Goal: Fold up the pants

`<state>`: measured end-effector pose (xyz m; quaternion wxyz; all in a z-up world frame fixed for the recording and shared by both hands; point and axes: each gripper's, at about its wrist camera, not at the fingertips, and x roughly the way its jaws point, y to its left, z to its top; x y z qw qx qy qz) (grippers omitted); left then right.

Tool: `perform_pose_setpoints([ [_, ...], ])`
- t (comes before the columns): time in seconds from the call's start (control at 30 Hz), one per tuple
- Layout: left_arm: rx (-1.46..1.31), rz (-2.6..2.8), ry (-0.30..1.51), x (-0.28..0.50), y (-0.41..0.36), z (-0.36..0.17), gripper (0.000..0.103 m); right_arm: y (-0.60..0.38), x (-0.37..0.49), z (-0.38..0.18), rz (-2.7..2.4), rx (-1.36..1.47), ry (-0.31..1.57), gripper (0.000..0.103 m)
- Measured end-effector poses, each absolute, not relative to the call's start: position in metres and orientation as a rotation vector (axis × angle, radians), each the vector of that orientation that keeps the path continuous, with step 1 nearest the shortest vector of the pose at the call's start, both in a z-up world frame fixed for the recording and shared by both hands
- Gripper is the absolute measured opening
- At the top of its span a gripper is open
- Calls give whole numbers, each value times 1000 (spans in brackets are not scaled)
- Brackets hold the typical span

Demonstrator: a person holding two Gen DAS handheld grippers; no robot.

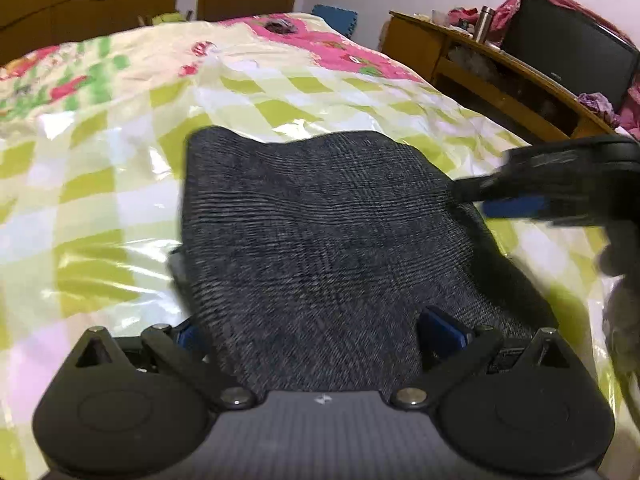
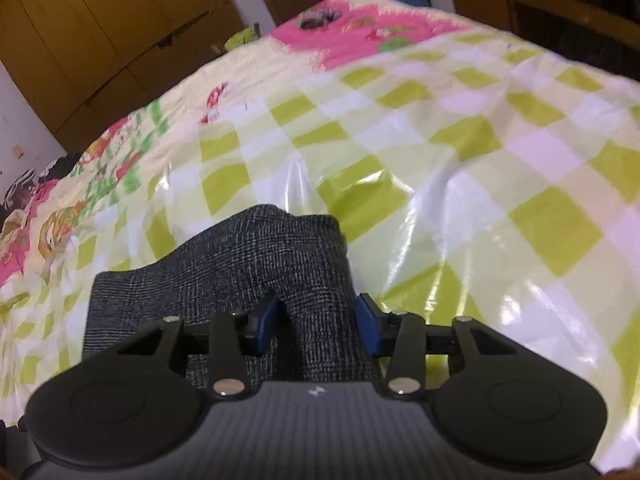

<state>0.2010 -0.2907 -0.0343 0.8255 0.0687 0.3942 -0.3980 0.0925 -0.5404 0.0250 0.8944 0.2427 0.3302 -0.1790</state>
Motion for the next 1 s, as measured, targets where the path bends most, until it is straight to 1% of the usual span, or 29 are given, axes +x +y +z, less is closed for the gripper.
perform_pose_setpoints([
  [0.1,121,-840,820,192,-271,-28,103,-516,58,52,-366,428,598,46],
  [0.23,100,-810,808,184,-253,-29,103,-482,33,62,-297,349,586,46],
  [0.3,93,-789,819,187,-257,-31,103,-471,36,56,-234,347,590,45],
  [0.37,140,-778,853,191,-269,-36,103,-471,51,42,-231,367,651,45],
  [0.47,186,-774,883,193,-276,-40,103,-490,70,5,-281,452,773,44],
  [0.53,191,-762,901,192,-276,-38,103,-495,70,-2,-292,492,781,43],
  [0.63,209,-727,872,182,-271,-30,103,-484,59,16,-285,487,740,47],
  [0.73,229,-694,857,171,-266,-22,103,-469,38,33,-277,477,682,47],
  [0.8,257,-679,838,161,-265,-16,103,-462,22,40,-278,499,652,54],
  [1.0,326,-674,781,121,-261,4,103,-438,-17,54,-280,530,627,54],
])
